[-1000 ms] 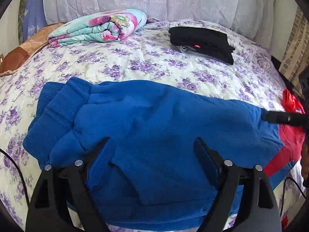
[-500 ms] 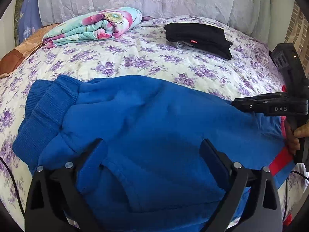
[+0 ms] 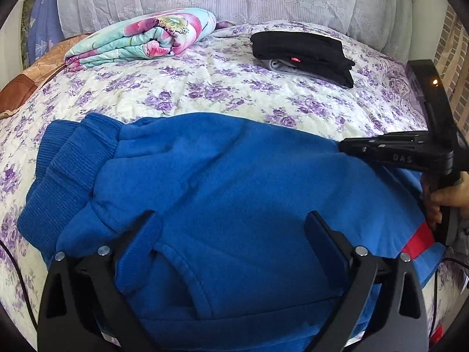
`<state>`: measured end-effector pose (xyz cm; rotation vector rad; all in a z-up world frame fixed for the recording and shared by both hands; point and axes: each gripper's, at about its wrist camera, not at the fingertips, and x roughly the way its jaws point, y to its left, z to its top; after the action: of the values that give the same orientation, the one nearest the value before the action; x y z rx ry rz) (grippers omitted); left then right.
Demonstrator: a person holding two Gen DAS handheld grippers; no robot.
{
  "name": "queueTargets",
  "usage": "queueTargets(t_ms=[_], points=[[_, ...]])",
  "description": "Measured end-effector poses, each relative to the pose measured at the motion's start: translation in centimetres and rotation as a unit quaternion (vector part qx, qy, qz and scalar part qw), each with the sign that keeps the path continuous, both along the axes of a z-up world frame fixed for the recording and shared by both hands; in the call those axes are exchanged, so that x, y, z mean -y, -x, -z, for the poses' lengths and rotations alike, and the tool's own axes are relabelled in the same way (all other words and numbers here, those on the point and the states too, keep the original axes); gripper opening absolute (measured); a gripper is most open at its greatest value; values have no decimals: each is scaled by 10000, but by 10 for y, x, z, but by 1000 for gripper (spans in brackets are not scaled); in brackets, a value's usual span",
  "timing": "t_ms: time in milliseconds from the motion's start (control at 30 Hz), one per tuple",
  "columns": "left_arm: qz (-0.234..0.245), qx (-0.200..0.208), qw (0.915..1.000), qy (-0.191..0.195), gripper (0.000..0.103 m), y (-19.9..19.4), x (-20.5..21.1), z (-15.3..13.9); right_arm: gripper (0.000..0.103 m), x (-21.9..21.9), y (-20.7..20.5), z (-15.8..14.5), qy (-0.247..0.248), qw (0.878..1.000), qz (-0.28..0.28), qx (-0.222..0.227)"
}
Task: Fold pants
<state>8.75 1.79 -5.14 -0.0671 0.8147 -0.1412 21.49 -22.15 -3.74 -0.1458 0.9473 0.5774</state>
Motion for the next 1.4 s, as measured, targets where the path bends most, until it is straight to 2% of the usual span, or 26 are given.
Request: queueTargets(t_ms=[100,167,267,333,367,433,533,567,667,733,767,833,900,967,1067,1167,1233,1300,1333,1400], points=[[-8,-10,10000,-20,97,-1,0,0,14,12,17,-25,-462,9986,140,207],[-8,-9,10000,-17,97,-1,0,0,14,9,32,-35,-547,9978,25,369],[-8,-10,10000,-21,97,-1,1,0,14,-5,47,-26,-456,9983,-250,250],[-9,-17,10000,-32,97,-1,1,0,14,-18,44,-1,-54,9997,-242,69],[-12,-18,10000,-41,97,-1,1,1,14,-18,40,8,-134,9996,-231,-7],[-43,-19,10000,-52,97,-1,0,1,13,-12,35,1,-423,9989,-80,-170],[-62,-9,10000,-69,97,-1,0,1,17,1,54,-25,-750,9969,120,185],[-75,-11,9999,-90,97,-1,0,1,20,3,65,-30,-767,9968,52,234],[-117,23,9998,-152,97,1,2,0,52,5,92,-20,-368,9989,24,306],[-123,2,9998,-166,97,1,2,0,55,5,95,5,-64,9999,0,113],[-131,0,9997,-200,97,2,3,-1,55,8,97,5,-178,9997,28,192],[-175,25,9994,-284,96,7,3,-5,54,16,99,-13,-416,9986,241,201],[-256,161,9990,-339,96,16,-3,-14,57,30,116,-36,-892,9944,301,485],[-416,339,9974,-479,96,29,-16,-27,70,50,138,-55,-968,9906,509,826],[-736,454,9934,-748,97,49,-49,-43,78,96,171,-71,-943,9826,1101,1158],[-1559,542,9791,-1184,97,69,-99,-56,82,160,200,-71,-978,9667,2041,1193],[-2129,560,9702,-1016,96,86,-138,-63,82,203,213,-64,-1042,9500,2739,1082],[-2390,652,9662,-716,96,96,-159,-71,82,240,222,-50,-1168,9302,3369,871],[-2419,712,9660,-570,96,98,-161,-74,82,256,225,-42,-1309,9194,3634,744],[-2180,750,9722,-402,96,94,-149,-78,82,278,229,-24,-1743,9021,3919,482]])
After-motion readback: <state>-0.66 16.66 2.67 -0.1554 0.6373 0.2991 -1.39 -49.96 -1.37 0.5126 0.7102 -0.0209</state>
